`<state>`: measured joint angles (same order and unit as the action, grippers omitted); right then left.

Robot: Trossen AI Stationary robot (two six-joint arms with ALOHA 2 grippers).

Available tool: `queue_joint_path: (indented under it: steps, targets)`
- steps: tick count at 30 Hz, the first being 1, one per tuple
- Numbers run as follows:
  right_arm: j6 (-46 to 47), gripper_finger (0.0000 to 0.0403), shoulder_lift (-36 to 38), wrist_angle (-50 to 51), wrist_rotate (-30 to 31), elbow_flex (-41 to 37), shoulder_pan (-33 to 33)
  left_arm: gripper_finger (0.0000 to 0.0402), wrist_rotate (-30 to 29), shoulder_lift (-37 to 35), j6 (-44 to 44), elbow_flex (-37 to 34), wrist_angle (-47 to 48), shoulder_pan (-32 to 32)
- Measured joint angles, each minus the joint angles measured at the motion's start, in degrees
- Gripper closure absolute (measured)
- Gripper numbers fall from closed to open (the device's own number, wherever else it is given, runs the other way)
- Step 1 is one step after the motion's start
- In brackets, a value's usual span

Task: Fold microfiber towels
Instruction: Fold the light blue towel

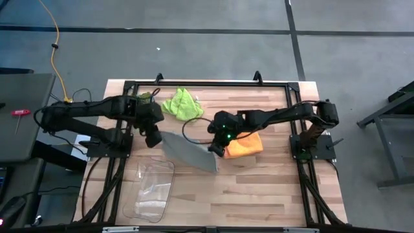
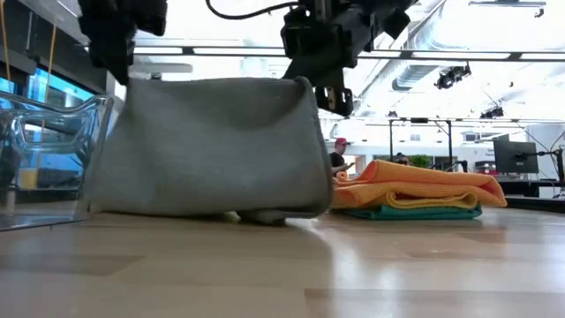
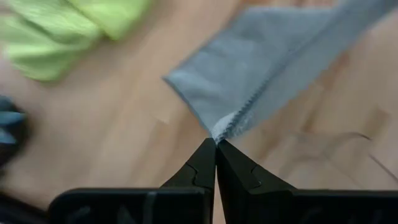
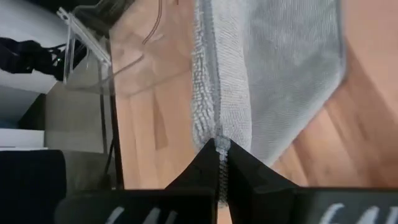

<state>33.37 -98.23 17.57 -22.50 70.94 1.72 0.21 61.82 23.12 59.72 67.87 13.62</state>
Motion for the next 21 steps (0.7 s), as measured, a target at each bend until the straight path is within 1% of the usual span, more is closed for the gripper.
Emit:
queue_joint_path:
  steps: [3,4,9,12,17,21]
  targets:
    - [-2.87,0.0403,-0.02,2.29,0.17,3.40,1.73,0.0401,-1.50,0.00,-3.80,2.16,0.15,4.45]
    - [-4.50,0.0403,0.00,3.81,1.23,5.09,2.29,0.0401,-1.67,0.00,-5.17,3.44,0.08,5.89]
    - [-14.90,0.0403,0.00,17.70,10.95,14.13,5.59,0.0401,-4.60,0.03,-12.55,11.45,-1.21,12.35]
    - [-20.51,0.0403,0.04,25.18,15.95,18.97,8.95,0.0401,-6.75,1.27,-17.45,15.92,-2.02,15.89]
    - [-26.68,0.0403,0.04,31.25,20.43,26.64,15.56,0.0402,-9.55,5.21,-23.61,22.76,-2.67,21.23]
    - [-32.31,0.0403,0.05,35.46,25.99,33.13,19.75,0.0402,-9.84,8.24,-26.30,25.45,-9.12,23.41]
